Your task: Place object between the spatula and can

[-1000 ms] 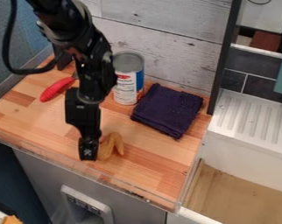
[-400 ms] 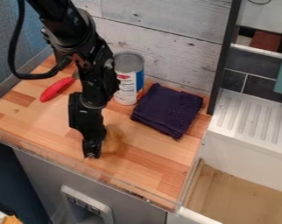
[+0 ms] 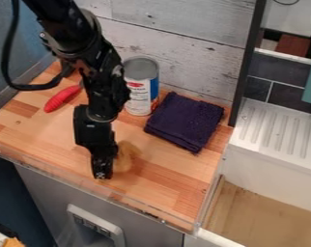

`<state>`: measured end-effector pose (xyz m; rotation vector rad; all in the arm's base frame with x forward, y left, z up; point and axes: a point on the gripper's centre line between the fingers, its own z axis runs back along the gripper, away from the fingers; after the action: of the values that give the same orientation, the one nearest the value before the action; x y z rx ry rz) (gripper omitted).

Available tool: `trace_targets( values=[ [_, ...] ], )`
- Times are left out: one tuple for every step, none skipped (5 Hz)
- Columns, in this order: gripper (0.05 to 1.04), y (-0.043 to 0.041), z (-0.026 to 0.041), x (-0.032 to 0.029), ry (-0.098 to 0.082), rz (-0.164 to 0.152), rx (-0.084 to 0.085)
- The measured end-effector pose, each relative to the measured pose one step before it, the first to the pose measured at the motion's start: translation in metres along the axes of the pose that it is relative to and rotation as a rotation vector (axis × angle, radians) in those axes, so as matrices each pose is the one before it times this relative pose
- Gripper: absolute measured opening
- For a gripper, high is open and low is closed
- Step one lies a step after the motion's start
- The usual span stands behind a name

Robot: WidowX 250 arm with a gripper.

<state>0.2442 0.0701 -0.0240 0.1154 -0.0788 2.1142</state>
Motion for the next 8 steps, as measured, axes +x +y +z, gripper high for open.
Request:
trace_targets(
  values=[
    [0.53,-0.00125,0.01892,0.00822,0.0318,0.0701,-0.0024],
    [0.53,-0.00642,0.01392,0.01301,0.0268,0.1309,-0.0046],
    [0.53,-0.03743,0.01776,0.01828,0.0246,0.1595,-0.0501],
    [0.53,-0.03195,-0.00068,0.00982,0.011,0.1295,-0.015],
    [0.53,-0.02358,-0.00927,-0.00129,-0.0233,0.0696,-0.001],
    [0.53,-0.01322,-0.01105,-0.00931,-0.0268,0.0351,-0.0127],
    [0.53,-0.00446,-0.01301,-0.01803,-0.0271,-0.0114,-0.0038],
    [0.53,-0.00854,-0.01057,-0.01381,-0.0109,0.006,0.0019]
  ],
)
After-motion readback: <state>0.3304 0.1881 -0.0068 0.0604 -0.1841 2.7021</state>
